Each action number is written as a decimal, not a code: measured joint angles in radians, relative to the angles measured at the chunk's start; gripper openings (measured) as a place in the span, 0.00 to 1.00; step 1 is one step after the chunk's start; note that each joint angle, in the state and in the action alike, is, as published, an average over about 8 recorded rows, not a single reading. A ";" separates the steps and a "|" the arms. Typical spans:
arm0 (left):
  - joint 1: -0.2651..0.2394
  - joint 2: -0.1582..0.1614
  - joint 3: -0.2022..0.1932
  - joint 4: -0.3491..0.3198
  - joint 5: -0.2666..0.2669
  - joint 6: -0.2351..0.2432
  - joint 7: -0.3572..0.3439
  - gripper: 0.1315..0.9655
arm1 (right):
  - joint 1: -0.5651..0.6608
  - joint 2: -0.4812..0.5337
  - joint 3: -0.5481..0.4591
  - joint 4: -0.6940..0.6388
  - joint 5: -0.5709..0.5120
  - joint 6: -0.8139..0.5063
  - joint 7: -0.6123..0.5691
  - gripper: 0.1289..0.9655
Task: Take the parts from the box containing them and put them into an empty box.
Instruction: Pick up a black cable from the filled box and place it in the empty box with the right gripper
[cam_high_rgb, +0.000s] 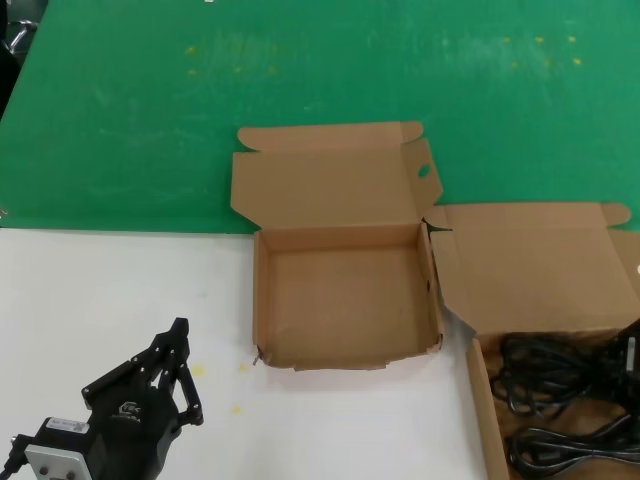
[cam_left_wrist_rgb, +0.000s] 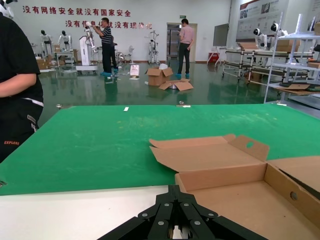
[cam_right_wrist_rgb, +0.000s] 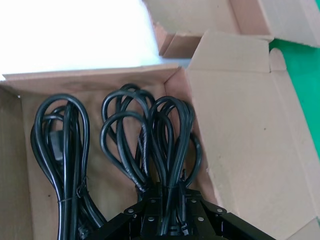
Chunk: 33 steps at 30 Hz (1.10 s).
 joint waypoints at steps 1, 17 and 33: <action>0.000 0.000 0.000 0.000 0.000 0.000 0.000 0.00 | 0.000 0.003 0.003 0.011 -0.003 -0.007 0.007 0.11; 0.000 0.000 0.000 0.000 0.000 0.000 0.000 0.00 | 0.025 0.044 0.077 0.293 -0.097 -0.138 0.191 0.09; 0.000 0.000 0.000 0.000 0.000 0.000 0.000 0.00 | 0.073 -0.073 0.108 0.399 -0.089 -0.112 0.215 0.09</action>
